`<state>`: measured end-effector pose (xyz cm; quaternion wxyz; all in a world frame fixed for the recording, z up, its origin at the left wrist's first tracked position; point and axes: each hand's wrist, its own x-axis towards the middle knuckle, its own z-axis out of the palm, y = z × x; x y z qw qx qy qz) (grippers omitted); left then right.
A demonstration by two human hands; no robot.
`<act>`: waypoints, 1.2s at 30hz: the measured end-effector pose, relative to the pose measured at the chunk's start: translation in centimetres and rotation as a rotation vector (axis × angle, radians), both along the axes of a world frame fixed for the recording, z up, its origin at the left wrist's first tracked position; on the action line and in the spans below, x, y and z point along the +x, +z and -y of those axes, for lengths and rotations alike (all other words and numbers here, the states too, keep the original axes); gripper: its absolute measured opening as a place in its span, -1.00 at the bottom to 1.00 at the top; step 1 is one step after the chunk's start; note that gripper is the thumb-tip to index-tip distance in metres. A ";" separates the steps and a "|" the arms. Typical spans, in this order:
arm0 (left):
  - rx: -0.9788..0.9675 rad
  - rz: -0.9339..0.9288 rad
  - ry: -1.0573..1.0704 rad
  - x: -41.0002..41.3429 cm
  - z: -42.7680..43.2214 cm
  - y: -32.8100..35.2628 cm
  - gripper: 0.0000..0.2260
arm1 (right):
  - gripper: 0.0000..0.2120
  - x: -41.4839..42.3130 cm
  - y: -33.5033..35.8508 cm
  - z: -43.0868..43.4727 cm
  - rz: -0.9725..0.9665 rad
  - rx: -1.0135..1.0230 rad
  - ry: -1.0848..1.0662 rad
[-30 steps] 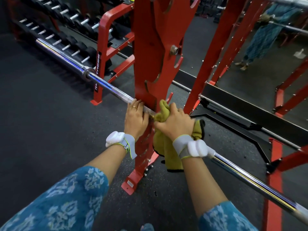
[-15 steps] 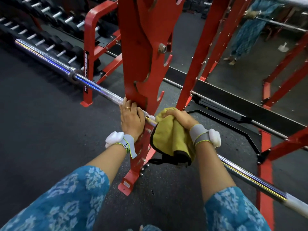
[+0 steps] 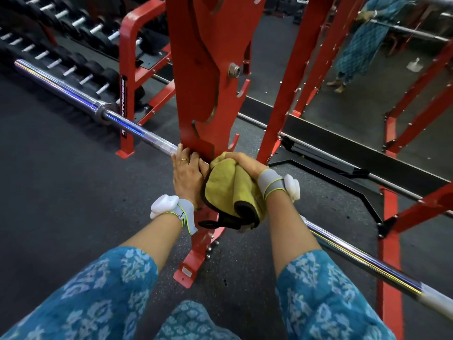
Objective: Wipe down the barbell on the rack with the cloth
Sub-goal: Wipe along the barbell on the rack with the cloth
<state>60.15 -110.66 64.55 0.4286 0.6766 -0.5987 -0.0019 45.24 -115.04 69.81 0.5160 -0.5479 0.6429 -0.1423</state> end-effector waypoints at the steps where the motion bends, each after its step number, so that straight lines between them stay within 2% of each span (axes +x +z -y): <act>1: 0.002 0.007 0.000 0.0 0.0 0.0 -0.64 | -0.04 -0.3 0.5 -0.6 0.006 -0.004 -0.015; 3: 0.000 0.018 0.001 -0.1 0.0 0.1 -0.65 | -0.07 0.0 4.0 -3.8 -0.036 -0.047 -0.057; 5: -0.009 0.023 0.009 0.0 0.0 0.2 -0.66 | -0.20 -0.9 3.9 -4.3 -0.055 -0.057 -0.083; 8: -0.007 0.026 0.010 -0.1 -0.2 0.2 -0.65 | -0.13 -4.3 0.0 -2.8 -0.002 0.008 -0.139; 10: -0.007 0.026 0.012 -0.2 -0.3 0.1 -0.65 | -0.16 -7.0 -3.4 -1.5 0.060 0.067 -0.160; 13: -0.009 0.030 0.005 -0.2 -0.3 0.2 -0.65 | -0.17 -8.4 -1.1 -4.2 0.030 0.048 -0.214; 16: -0.012 0.032 0.000 -0.1 -0.3 0.3 -0.65 | -0.04 -8.6 2.1 -7.0 -0.155 -0.010 -0.264; 20: -0.035 0.037 -0.025 0.0 -0.6 0.5 -0.67 | -0.02 -9.4 3.6 -9.6 -0.344 -0.086 -0.279; 24: -0.034 0.027 -0.033 0.0 -0.6 0.5 -0.66 | -0.24 -8.8 3.5 -11.7 -0.513 -0.291 -0.258; 27: -0.029 0.013 -0.049 0.2 -0.6 0.5 -0.65 | -0.42 -7.4 3.3 -13.4 -0.712 -0.533 -0.096; 30: -0.035 0.007 -0.055 0.2 -0.6 0.4 -0.66 | -0.35 -5.2 2.9 -14.2 -0.921 -0.717 0.118; 33: -0.033 0.002 -0.060 0.2 -0.6 0.4 -0.67 | -0.34 -2.7 1.8 -13.8 -0.957 -0.835 0.220; 36: -0.063 0.002 -0.064 0.3 -0.7 0.3 -0.68 | -0.35 -0.2 1.3 -12.3 -0.969 -0.897 0.235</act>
